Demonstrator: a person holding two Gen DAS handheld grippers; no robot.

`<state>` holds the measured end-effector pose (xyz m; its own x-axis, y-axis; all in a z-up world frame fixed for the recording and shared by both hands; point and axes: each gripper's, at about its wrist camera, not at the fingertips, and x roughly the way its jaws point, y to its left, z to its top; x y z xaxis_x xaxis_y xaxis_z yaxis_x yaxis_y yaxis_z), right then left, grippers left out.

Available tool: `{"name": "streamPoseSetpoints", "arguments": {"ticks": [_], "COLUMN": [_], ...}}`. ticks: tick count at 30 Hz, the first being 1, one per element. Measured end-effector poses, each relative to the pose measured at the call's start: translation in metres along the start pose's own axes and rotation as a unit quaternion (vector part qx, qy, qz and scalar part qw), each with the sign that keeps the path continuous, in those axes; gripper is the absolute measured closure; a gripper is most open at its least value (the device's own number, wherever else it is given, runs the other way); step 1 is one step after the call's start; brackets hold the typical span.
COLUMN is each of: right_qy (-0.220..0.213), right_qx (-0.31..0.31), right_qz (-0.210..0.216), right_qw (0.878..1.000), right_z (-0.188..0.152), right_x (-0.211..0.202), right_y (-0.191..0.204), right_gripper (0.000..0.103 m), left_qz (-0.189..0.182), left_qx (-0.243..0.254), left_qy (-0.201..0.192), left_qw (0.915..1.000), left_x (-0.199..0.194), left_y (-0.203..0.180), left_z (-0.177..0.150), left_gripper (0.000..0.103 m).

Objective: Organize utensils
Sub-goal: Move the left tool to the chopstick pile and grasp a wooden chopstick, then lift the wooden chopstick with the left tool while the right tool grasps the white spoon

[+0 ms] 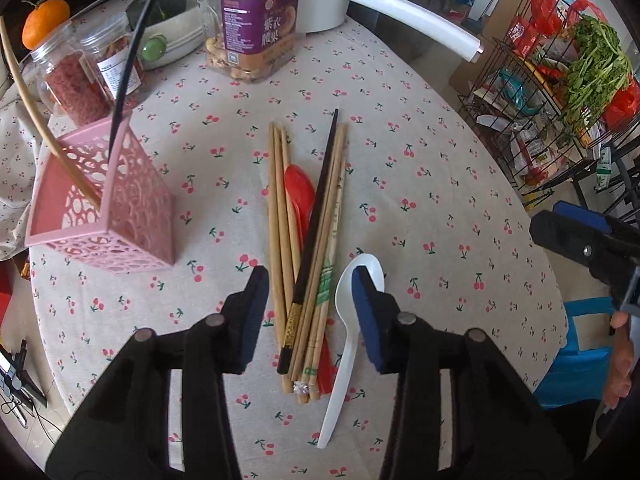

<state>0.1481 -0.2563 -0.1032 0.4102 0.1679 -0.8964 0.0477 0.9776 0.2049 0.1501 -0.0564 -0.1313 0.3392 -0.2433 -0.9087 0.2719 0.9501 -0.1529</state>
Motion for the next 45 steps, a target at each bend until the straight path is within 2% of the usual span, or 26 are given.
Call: {"name": "streamPoseSetpoints", "arguments": {"ticks": [3,8,11,12,13,16,22,31,36,45], "right_qy": [0.004,0.009,0.012,0.012,0.012,0.011,0.013,0.015,0.015,0.020], "right_qx": [0.005,0.015,0.017,0.017,0.017,0.017,0.014,0.009,0.007,0.007], "right_qz": [-0.001,-0.007,-0.007,-0.008,-0.009,-0.009,-0.010,-0.012,-0.014,-0.014], "right_qw": [1.000,1.000,1.000,1.000,1.000,1.000,1.000,1.000,1.000,1.000], "right_z": [0.002,0.004,0.006,0.006,0.006,0.007,0.009,0.010,0.010,0.011], "right_x": [0.002,0.006,0.007,0.007,0.007,0.008,0.009,0.011,0.011,0.015], "right_y": [-0.006,-0.016,-0.020,-0.020,-0.021,-0.024,-0.029,-0.031,-0.031,-0.030], "right_gripper": [0.020,0.020,0.020,0.020,0.020,0.020,0.020,0.020,0.020,0.020], "left_qz": [-0.005,0.045,0.085,0.093,0.097,0.121,0.146,0.117,0.137,0.124], "left_qx": [-0.008,-0.020,-0.022,-0.024,-0.027,-0.025,-0.023,-0.064,-0.073,-0.078], "left_qy": [0.005,-0.012,-0.027,-0.031,-0.034,-0.041,-0.012,-0.008,-0.010,0.017], "left_qw": [0.9999,0.9987,0.9957,0.9949,0.9943,0.9915,0.9889,0.9911,0.9879,0.9891], "left_x": [0.009,0.023,0.034,0.038,0.042,0.051,0.069,0.072,0.071,0.081], "left_y": [-0.004,-0.004,-0.004,-0.004,-0.005,-0.006,-0.005,0.010,0.013,0.020], "left_z": [0.012,0.034,0.046,0.049,0.052,0.060,0.065,0.071,0.067,0.069], "left_gripper": [0.065,0.067,0.082,0.090,0.093,0.095,0.097,0.097,0.098,0.097]}}
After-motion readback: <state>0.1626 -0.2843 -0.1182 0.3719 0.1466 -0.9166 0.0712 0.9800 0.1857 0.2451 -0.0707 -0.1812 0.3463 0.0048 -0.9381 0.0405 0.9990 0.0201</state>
